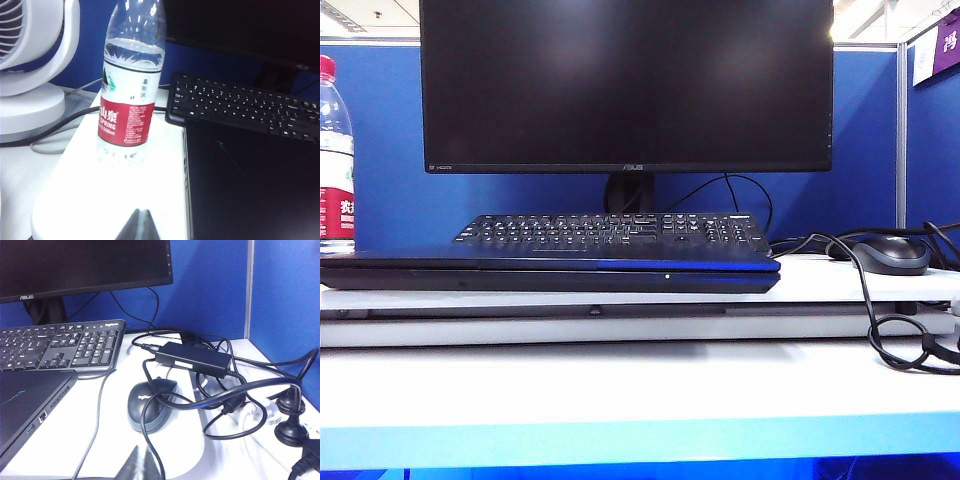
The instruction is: Open the lid of the black laptop.
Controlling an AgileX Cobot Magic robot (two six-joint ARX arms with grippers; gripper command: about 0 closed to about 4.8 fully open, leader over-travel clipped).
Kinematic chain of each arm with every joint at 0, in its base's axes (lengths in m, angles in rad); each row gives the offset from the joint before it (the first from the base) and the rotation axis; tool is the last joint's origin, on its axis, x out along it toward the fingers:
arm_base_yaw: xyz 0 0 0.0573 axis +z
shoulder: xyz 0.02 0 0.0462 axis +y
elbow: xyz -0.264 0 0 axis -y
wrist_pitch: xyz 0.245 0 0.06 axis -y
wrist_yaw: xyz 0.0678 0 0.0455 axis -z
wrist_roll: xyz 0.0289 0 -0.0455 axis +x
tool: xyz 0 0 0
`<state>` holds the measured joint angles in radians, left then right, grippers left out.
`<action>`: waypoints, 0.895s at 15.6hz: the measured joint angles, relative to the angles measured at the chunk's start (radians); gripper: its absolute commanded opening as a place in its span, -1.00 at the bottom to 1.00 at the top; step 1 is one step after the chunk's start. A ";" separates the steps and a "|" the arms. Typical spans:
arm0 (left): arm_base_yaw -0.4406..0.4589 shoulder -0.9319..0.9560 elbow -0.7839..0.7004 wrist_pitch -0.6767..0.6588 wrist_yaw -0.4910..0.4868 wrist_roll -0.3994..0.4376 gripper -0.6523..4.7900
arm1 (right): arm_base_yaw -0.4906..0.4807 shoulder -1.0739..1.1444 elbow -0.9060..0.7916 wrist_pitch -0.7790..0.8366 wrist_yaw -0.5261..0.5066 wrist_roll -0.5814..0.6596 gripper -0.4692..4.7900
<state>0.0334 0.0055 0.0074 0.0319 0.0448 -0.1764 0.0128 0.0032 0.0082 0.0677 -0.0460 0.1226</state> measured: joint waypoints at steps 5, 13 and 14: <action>0.000 0.000 0.000 0.000 0.000 0.000 -0.78 | 0.000 0.000 0.000 0.000 0.000 0.000 -0.83; 0.000 0.000 0.000 0.063 0.291 -0.573 -0.78 | 0.000 0.000 0.000 0.071 -0.169 0.579 -0.82; 0.000 0.000 0.002 0.131 0.409 -0.689 -0.78 | 0.000 0.000 0.000 0.169 -0.185 0.630 -0.82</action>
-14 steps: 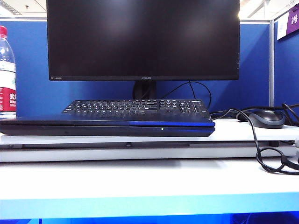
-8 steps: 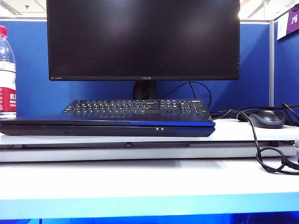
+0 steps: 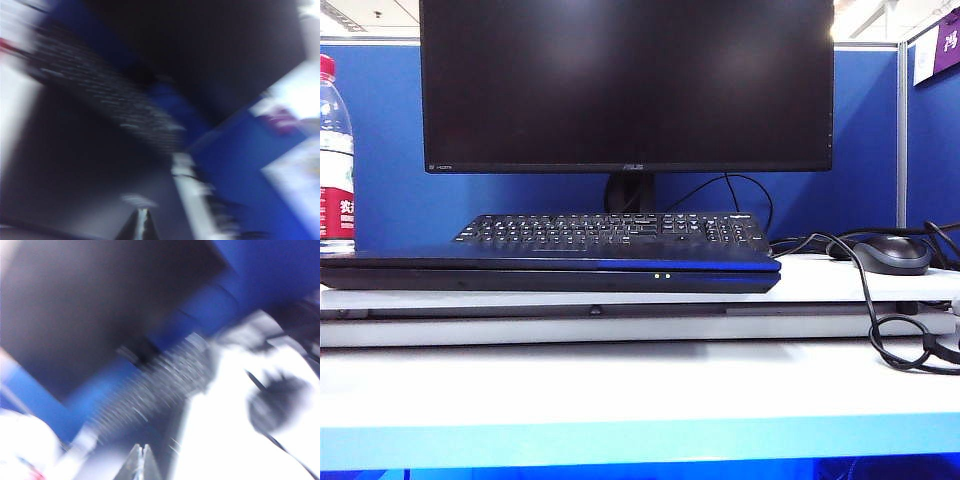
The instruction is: Open the lid of the black laptop.
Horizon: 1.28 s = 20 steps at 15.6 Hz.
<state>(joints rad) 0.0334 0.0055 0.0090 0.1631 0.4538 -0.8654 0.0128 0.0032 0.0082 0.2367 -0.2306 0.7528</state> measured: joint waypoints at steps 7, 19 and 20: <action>0.000 0.000 0.297 0.066 0.015 -0.207 -0.78 | -0.001 0.095 0.289 0.257 0.134 -0.080 -0.82; 0.000 0.657 0.942 -0.418 0.164 0.383 -0.78 | 0.279 1.007 1.029 0.006 -0.340 -0.230 -0.82; 0.000 0.719 0.941 -0.535 0.164 0.447 -0.78 | 0.365 1.061 1.027 -0.138 -0.306 -0.291 -0.82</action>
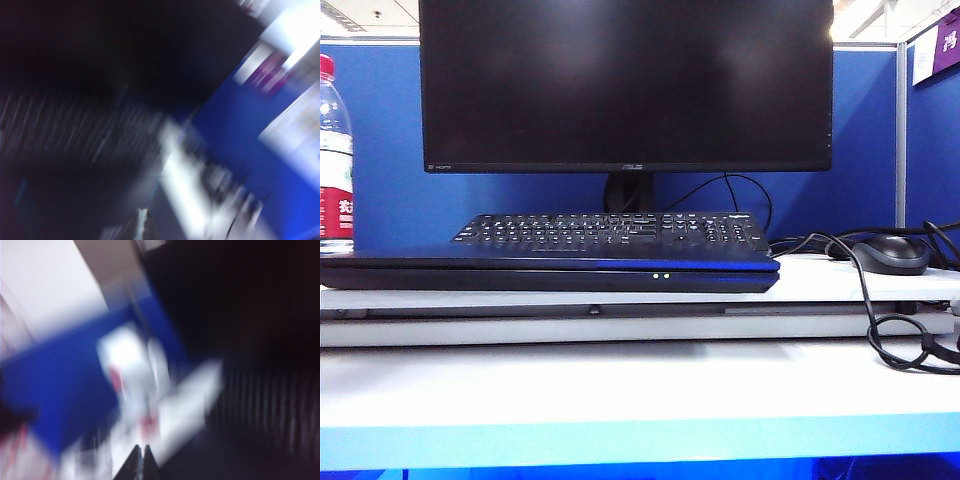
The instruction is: Open the lid of the black laptop.
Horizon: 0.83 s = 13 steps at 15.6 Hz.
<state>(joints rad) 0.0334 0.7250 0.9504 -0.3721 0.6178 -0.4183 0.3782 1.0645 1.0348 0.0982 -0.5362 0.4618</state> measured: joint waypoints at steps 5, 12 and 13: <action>-0.120 0.222 0.000 -0.323 -0.105 0.247 -0.78 | 0.283 0.164 -0.007 -0.340 0.284 -0.262 -0.82; -0.352 0.400 -0.001 -0.435 -0.308 0.342 -0.78 | 0.341 0.324 -0.061 -0.483 0.334 -0.274 -0.82; -0.344 0.406 -0.001 -0.438 -0.339 0.348 -0.78 | 0.334 0.324 -0.084 -0.484 0.338 -0.274 -0.82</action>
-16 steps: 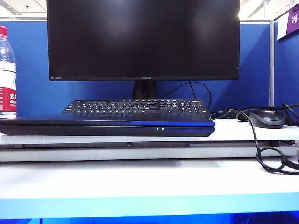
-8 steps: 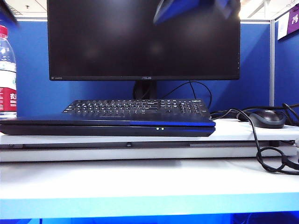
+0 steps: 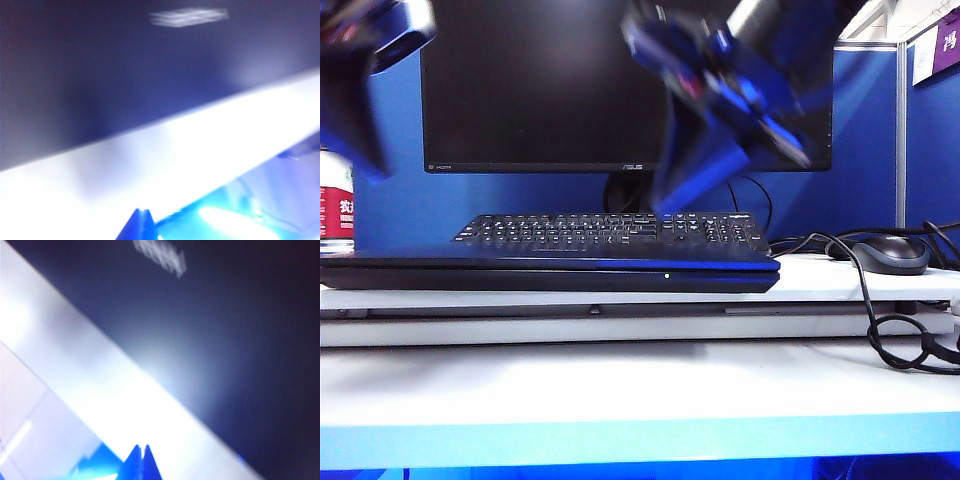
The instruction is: Open the lid of the black laptop.
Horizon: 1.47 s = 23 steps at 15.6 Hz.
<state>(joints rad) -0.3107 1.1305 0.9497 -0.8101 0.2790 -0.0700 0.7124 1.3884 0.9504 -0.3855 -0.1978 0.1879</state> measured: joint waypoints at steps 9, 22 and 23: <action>-0.005 0.010 0.000 -0.046 -0.114 0.085 -0.78 | -0.030 0.000 -0.104 0.076 0.014 0.016 -0.82; -0.005 0.108 -0.025 -0.018 -0.028 0.122 -0.78 | -0.065 0.024 -0.104 0.137 0.020 0.051 -0.82; -0.005 0.120 -0.025 -0.015 -0.028 0.122 -0.78 | -0.065 0.024 -0.104 0.137 0.020 0.051 -0.82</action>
<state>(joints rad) -0.3153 1.2507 0.9249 -0.8249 0.2512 0.0525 0.6472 1.4120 0.8463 -0.2489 -0.1780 0.2394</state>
